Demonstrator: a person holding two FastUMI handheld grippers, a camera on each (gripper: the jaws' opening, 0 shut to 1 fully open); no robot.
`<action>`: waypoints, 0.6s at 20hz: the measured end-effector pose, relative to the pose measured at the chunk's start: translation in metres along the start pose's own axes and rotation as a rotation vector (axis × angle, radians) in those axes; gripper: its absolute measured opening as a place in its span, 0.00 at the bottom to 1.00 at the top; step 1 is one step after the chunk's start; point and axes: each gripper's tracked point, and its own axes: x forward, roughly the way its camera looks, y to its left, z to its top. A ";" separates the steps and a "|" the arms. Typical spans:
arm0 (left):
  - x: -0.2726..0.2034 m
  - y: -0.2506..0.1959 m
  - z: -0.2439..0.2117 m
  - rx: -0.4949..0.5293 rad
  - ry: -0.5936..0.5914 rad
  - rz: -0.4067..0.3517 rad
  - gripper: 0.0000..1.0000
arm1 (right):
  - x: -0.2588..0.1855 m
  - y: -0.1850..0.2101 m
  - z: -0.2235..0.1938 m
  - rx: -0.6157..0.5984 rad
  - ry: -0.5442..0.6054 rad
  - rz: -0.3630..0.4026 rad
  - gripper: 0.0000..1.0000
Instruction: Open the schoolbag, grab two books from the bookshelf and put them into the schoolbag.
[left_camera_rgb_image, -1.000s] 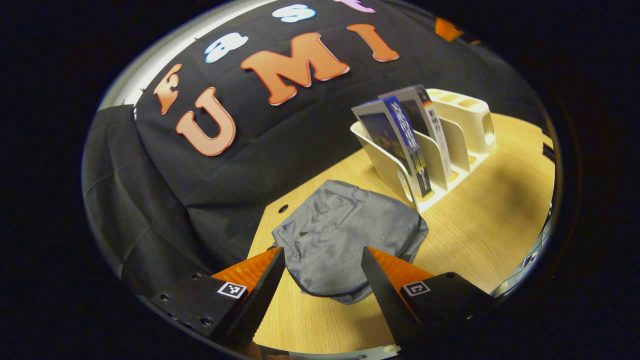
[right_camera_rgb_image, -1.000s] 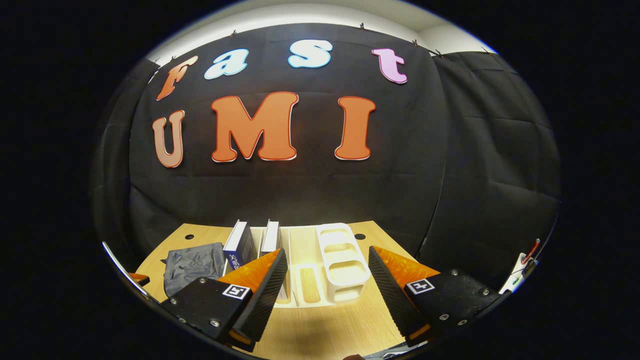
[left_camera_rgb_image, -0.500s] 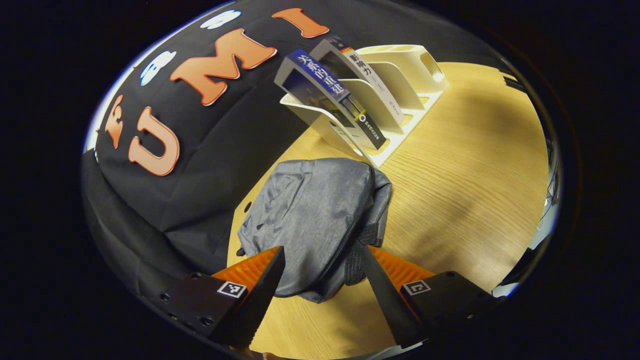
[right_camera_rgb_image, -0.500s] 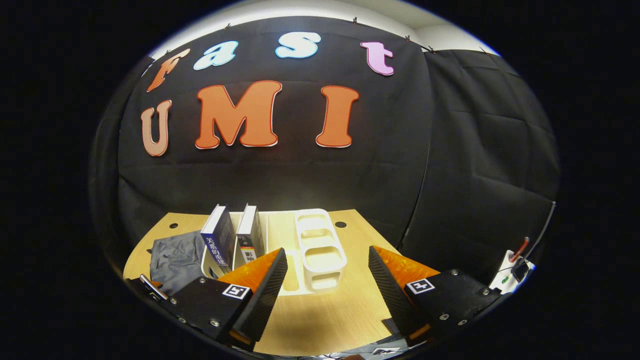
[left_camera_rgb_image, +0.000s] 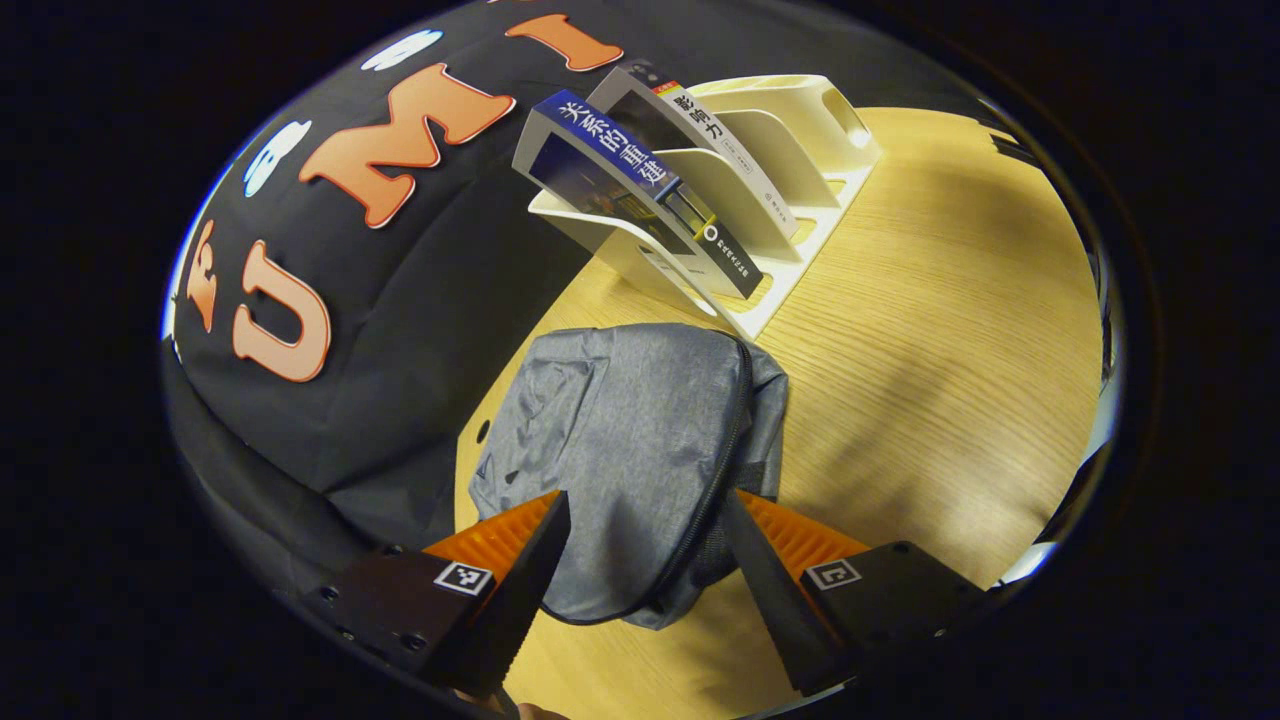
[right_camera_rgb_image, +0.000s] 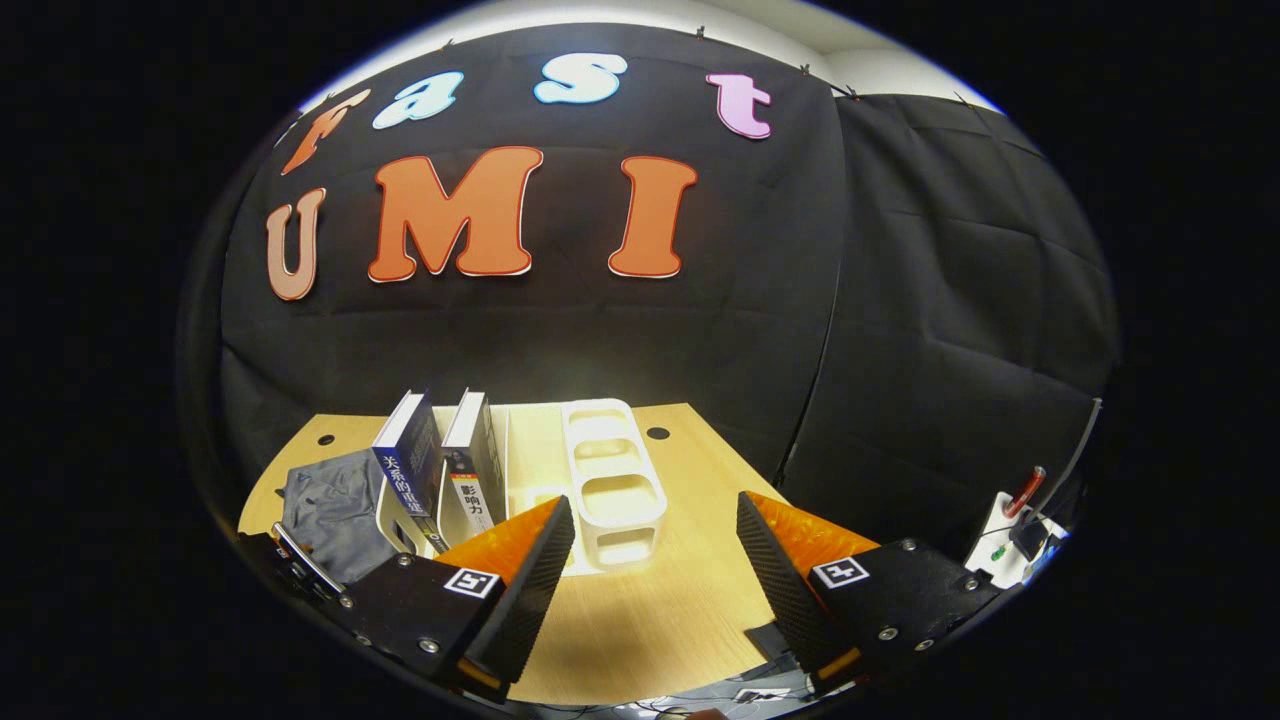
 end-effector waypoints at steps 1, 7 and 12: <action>0.002 0.003 0.000 0.010 0.006 0.003 0.98 | 0.002 0.002 -0.002 -0.001 0.005 0.002 0.98; 0.013 0.005 -0.007 0.008 0.048 -0.012 0.98 | 0.008 0.007 0.006 0.004 -0.003 0.004 0.98; 0.015 -0.005 -0.005 0.015 0.055 -0.065 0.51 | 0.012 0.009 0.011 0.018 -0.011 0.005 0.98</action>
